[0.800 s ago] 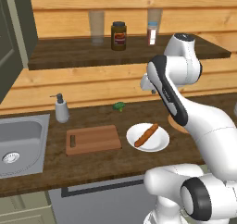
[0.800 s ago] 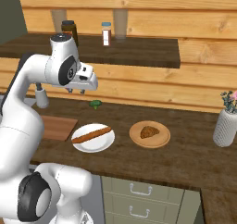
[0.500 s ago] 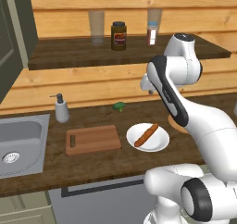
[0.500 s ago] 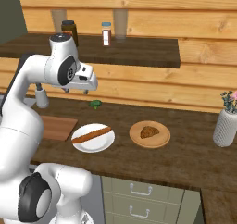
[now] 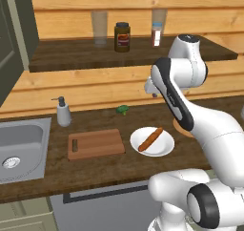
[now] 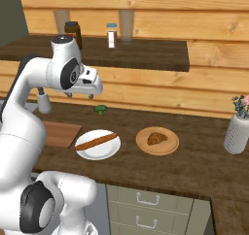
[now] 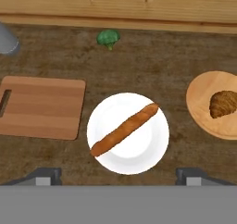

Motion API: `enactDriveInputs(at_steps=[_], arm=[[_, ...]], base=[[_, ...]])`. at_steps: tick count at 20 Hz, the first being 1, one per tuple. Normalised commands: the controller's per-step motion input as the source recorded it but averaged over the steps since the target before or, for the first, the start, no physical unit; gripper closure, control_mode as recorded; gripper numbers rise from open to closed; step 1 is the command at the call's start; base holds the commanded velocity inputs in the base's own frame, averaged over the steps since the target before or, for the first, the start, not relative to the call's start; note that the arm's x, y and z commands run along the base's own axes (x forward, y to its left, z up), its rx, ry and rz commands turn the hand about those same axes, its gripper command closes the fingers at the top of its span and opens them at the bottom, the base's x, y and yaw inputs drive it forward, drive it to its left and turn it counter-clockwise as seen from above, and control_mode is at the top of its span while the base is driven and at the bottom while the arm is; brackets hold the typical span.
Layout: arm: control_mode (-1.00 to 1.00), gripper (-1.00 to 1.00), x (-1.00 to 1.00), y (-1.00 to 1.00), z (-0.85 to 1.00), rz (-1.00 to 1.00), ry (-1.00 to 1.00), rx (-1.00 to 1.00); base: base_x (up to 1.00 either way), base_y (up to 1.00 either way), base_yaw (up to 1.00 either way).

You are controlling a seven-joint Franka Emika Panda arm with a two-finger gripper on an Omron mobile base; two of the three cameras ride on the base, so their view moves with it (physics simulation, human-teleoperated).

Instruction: From the different types of pastries on the counter, select a croissant and place it on the cutting board. Then retrieve a jar of jam from the cabinet and place it alongside the croissant on the cutting board.

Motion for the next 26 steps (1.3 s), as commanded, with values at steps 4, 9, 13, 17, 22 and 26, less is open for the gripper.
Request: enactDriveInputs(at_steps=[4, 9, 13, 17, 22, 26], arm=[[-1.00, -1.00, 0.00, -0.21, 0.00, 0.00, 0.02, -0.04], [-1.00, -1.00, 0.01, -0.28, 0.00, -0.01, 0.01, -0.07], [-1.00, -1.00, 0.00, -0.26, 0.00, -0.01, 0.03, -0.13], [-1.00, -1.00, -0.06, -0.56, 0.00, -0.01, 0.05, -0.05], [-1.00, -1.00, -0.18, -0.96, 0.00, 0.01, -0.07, 0.02], [-1.00, -1.00, -0.01, -0.37, -0.11, -0.04, -0.04, -0.01]], base=[[0.00, 0.00, 0.00], [0.00, 0.00, 0.00], [0.00, 0.00, 0.00], [0.00, 0.00, 0.00], [0.00, 0.00, 0.00], [0.00, 0.00, 0.00]])
